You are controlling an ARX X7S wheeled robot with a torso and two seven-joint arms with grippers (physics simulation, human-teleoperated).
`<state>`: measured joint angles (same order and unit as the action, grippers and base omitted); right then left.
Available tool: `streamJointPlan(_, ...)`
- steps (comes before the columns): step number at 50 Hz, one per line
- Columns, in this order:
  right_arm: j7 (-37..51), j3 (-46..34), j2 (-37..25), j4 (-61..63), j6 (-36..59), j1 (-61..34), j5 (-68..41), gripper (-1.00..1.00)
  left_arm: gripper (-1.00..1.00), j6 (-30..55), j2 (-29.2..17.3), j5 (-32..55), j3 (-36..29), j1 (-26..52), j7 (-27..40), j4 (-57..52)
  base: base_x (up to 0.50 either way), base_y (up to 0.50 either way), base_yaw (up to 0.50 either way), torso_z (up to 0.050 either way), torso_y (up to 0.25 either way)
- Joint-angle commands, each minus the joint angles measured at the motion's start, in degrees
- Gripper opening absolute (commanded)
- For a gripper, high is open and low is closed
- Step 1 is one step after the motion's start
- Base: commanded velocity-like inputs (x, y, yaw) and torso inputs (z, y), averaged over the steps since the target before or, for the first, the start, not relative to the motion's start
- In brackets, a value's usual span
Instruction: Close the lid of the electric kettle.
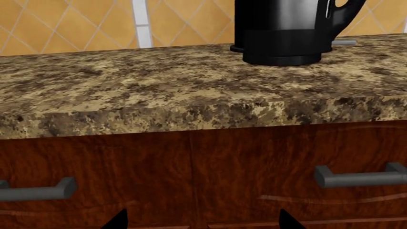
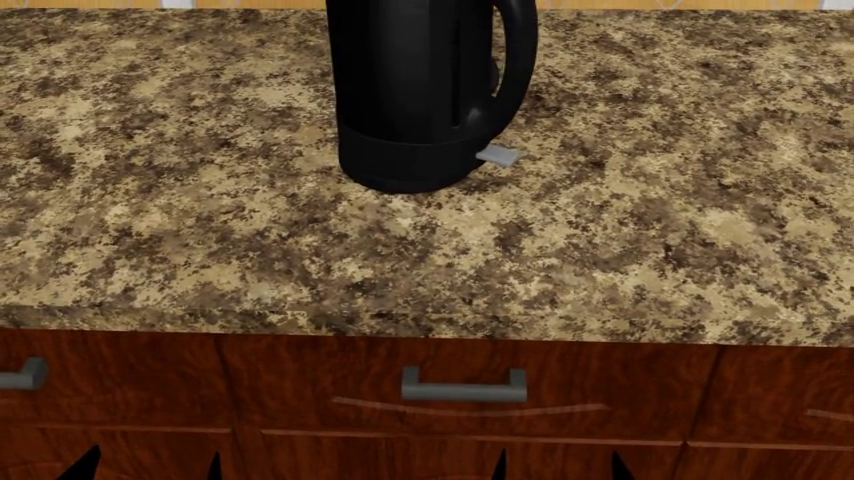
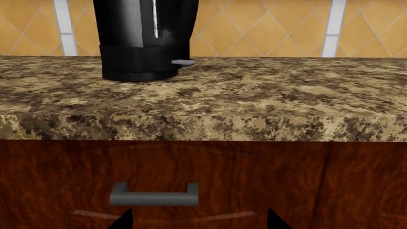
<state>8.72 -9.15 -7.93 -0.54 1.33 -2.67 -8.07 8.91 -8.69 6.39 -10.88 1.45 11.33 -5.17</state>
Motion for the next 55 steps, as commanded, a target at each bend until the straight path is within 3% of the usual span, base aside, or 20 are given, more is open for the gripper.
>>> streamJointPlan(1,0.61,-0.57,-0.31,0.27,0.16,0.11,-0.41,1.0,1.0,0.73,-0.68,0.18,-0.64,-0.27,0.44,-0.98,0.0,0.0,0.0,0.05,0.0)
streamJointPlan(15,1.25,-1.16,-0.76,0.77,0.49,0.11,-0.89,1.0,1.0,2.19,-0.79,-0.47,-0.78,0.35,2.56,-0.23,0.0,0.0,0.0,0.05,0.0)
streamJointPlan(18,1.31,-1.3,-0.86,0.58,0.41,0.03,-0.97,1.0,1.0,-0.72,-1.24,0.84,-1.39,-0.33,0.32,-0.09,0.0,0.0,0.0,0.0,0.0)
streamJointPlan(25,1.94,-1.4,-2.42,3.48,2.37,-0.59,-0.29,1.0,1.0,3.98,-2.78,-0.02,-0.48,1.17,2.27,-3.93,0.0,0.0,0.0,0.021,0.0)
streamJointPlan(28,3.31,1.61,-5.09,10.89,7.55,-2.34,-1.63,1.0,1.0,14.74,-5.39,4.59,2.83,3.54,1.85,-14.34,0.0,0.0,0.0,0.0,0.0)
streamJointPlan(37,5.5,6.96,-12.35,34.02,29.67,-6.6,-6.77,1.0,1.0,32.04,-11.75,11.45,9.79,7.05,2.3,-32.7,0.0,0.0,0.0,0.0,0.0)
streamJointPlan(46,5.81,10.56,-15.09,40.12,39.64,-10.88,-11.34,1.0,1.0,42.89,-14.37,15.97,14.66,12.25,3.72,-39.91,0.0,0.0,0.0,0.0,0.0)
streamJointPlan(55,6.42,14.65,-19.31,49.28,52.85,-20.0,-17.24,1.0,1.0,57.11,-15.83,24.45,19.62,23.43,3.62,-46.99,0.0,0.0,0.0,0.0,0.0)
